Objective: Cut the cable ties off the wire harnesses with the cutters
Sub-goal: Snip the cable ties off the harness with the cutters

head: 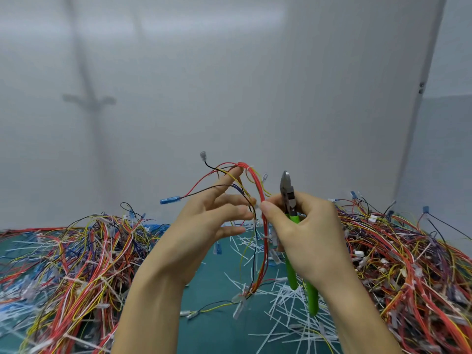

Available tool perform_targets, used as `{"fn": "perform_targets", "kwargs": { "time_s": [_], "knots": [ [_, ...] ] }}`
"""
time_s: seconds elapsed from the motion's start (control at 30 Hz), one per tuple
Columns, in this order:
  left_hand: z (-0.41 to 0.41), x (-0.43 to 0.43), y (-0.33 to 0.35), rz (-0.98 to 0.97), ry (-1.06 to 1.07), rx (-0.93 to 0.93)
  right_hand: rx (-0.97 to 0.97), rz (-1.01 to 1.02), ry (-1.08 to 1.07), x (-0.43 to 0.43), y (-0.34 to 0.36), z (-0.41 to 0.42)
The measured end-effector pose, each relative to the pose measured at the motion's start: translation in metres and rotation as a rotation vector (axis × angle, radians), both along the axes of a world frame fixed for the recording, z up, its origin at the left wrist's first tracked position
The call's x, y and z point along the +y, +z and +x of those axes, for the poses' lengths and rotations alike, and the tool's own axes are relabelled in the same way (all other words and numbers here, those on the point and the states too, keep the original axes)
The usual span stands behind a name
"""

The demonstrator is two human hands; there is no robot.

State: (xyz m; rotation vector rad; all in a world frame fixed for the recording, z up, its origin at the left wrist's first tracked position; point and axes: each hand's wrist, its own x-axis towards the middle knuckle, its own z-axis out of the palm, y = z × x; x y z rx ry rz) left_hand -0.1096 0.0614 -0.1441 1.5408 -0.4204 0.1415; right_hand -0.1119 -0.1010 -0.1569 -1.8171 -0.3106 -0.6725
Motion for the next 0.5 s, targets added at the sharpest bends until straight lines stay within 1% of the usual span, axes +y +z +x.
{"fn": "perform_targets", "kwargs": {
  "time_s": [0.17,0.3,0.5],
  "knots": [
    [-0.0008,-0.0007,-0.001,0.136,-0.024,-0.086,0.021,0.068,0.065,-0.0014,0.0023,-0.0003],
    [0.0006,-0.0029,-0.0015,0.224,0.012,-0.152,0.032,0.098,0.087,-0.0023,0.0022,-0.0017],
    [0.0017,-0.0039,-0.0038,0.166,-0.005,-0.149,0.031,0.128,0.102,-0.0029,0.0032,-0.0008]
  ]
}}
